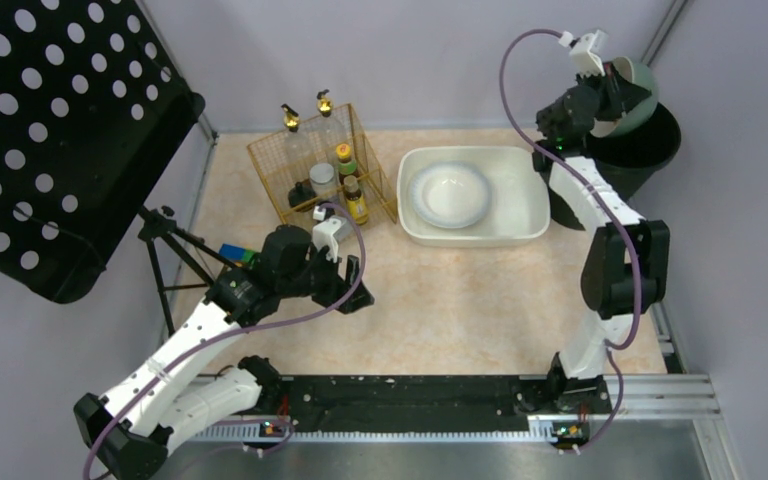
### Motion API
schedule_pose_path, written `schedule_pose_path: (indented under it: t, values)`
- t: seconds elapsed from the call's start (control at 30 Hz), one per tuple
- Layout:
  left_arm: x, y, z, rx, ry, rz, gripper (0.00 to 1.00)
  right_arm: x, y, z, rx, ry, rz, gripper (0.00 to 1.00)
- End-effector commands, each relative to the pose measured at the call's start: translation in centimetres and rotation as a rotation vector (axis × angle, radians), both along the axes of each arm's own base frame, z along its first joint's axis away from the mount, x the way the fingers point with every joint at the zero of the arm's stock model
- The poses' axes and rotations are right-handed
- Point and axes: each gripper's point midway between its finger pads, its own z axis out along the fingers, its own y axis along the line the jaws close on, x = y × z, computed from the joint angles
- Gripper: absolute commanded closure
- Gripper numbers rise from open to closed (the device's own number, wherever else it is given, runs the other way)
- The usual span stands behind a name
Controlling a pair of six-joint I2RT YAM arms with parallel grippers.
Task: Clear the kitchen counter
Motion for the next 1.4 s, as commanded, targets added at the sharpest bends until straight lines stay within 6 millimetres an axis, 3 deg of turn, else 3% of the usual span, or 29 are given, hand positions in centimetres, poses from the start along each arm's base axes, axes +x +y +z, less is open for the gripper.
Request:
schedule_pose_path:
  t: [0.0,0.23,0.7,1.07,1.17,1.37]
  values:
    - [0.0,-0.2,0.2,-0.013,-0.026,-0.018,0.23,-3.6,1.6,7.0,-0.154,-0.256,0.03,1.0]
    - [-0.1,-0.2,0.3,-0.016,-0.028,-0.022,0.23,-3.3,4.3,7.8,-0.364,-0.194,0.096,1.0]
    - [-0.5,-0.3,0.3,-0.015,-0.032,-0.036,0.23,-3.8,4.1,7.9,-0.559,-0.016,0.101,1.0]
    - [-0.6,-0.3,0.2,-0.01,-0.036,-0.038,0.23,-5.3,3.8,9.4,-0.582,-0.043,0.071,1.0]
    - [-0.5,-0.3,0.1,-0.008,-0.034,-0.037,0.23,-6.3,3.8,10.9,-0.563,-0.105,0.055,1.0]
    - [-0.4,-0.3,-0.1,0.001,-0.03,-0.034,0.23,-9.9,4.6,16.2,-0.531,-0.299,0.019,1.0]
